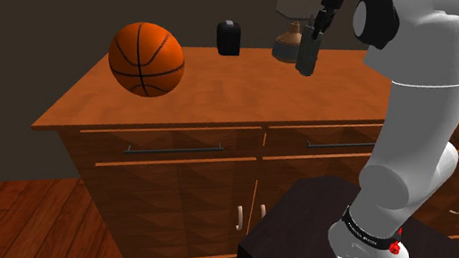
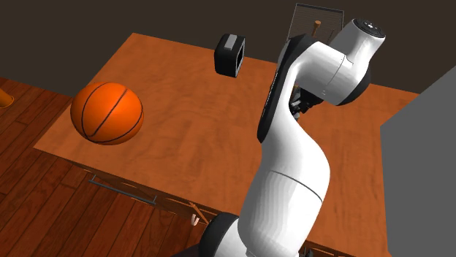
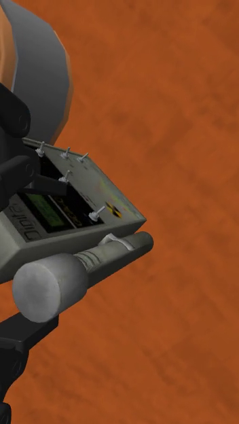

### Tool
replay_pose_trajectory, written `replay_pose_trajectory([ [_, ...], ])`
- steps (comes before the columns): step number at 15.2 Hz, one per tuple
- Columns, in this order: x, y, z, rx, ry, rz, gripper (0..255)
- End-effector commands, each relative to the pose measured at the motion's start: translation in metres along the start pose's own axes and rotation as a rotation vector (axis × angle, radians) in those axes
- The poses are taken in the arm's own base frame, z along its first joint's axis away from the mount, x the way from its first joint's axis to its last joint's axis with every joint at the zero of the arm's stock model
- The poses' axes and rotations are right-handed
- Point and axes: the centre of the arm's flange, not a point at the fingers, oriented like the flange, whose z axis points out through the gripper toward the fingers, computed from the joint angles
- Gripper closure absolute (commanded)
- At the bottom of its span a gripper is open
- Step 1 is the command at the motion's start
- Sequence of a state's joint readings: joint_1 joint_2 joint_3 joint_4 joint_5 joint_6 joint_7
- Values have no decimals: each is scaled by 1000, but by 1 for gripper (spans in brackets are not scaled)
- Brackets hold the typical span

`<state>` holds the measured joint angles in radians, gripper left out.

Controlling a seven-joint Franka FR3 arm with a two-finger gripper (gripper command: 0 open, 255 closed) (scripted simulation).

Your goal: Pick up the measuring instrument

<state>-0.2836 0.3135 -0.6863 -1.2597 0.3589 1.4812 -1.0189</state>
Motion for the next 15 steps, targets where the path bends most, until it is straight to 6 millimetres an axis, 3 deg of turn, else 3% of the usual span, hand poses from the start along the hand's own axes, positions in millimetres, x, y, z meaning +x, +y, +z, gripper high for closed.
replay_pose_trajectory([
  [1, 1, 0, 3, 4, -4, 0, 255],
  [3, 1, 1, 3, 4, -4, 0, 255],
  [15, 9, -6, -60, 4, -4, 0, 255],
])
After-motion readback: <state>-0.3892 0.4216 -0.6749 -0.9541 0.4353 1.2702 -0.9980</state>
